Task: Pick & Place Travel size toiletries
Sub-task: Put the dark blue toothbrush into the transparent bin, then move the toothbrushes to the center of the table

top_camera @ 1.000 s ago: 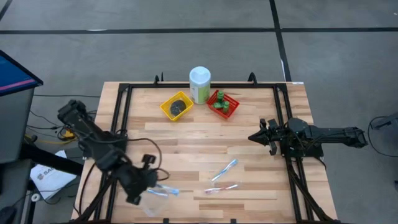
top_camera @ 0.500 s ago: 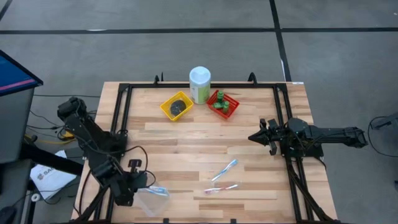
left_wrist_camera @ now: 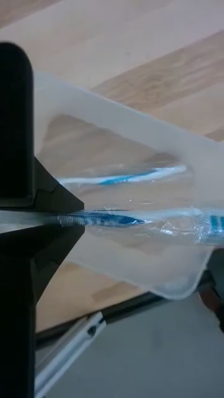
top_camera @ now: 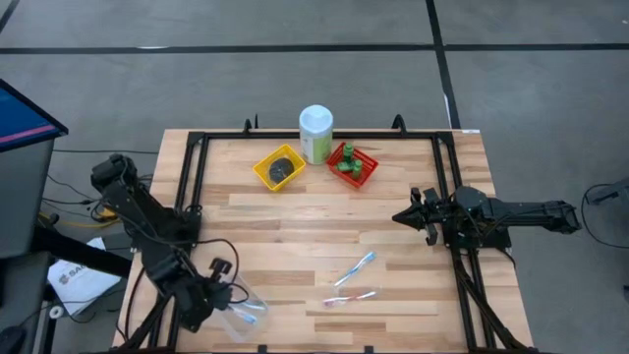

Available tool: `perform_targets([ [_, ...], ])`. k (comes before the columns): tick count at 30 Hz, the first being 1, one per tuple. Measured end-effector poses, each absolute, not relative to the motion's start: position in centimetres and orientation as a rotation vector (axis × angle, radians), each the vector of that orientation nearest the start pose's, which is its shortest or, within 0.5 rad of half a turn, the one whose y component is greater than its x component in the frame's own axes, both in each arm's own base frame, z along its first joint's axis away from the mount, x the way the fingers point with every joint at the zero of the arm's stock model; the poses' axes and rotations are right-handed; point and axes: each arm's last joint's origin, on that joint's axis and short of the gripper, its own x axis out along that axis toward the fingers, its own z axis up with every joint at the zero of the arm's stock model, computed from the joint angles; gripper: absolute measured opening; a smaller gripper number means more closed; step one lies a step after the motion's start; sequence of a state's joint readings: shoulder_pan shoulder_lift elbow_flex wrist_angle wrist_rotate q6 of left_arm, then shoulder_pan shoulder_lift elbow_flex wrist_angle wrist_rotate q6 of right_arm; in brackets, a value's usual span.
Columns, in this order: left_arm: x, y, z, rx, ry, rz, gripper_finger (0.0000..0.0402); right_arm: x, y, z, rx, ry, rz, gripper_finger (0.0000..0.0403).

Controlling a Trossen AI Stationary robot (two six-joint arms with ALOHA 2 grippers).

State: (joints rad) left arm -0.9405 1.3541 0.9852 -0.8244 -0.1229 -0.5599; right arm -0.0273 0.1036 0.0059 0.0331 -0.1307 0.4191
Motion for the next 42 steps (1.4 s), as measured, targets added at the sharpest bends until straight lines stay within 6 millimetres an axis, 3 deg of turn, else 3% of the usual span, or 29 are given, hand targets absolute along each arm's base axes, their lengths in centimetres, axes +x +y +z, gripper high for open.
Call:
perform_targets([
  [10, 15.6, -21.0, 21.5, 0.226, 1.286, -0.414, 0.0014, 10.3, 0.1, 16.0, 0.424, 0.085, 0.088, 0.0007],
  [20, 15.7, -21.2, 21.2, 0.242, 1.29, -0.435, 0.0022, 10.3, 0.1, 16.0, 0.424, 0.085, 0.088, 0.0007],
  [35, 16.0, -21.3, 21.6, 0.244, 1.23, -0.465, 0.014, 10.3, 0.1, 16.1, 0.424, 0.084, 0.088, 0.0007],
  [38, 16.9, -20.9, 22.7, 0.159, 1.138, -0.432, 0.0166, 10.3, 0.1, 16.0, 0.424, 0.085, 0.088, 0.0007],
  [42, 19.4, -19.0, 25.0, -0.037, 0.931, -0.262, 0.0195, 10.3, 0.1, 16.0, 0.424, 0.085, 0.088, 0.0007],
])
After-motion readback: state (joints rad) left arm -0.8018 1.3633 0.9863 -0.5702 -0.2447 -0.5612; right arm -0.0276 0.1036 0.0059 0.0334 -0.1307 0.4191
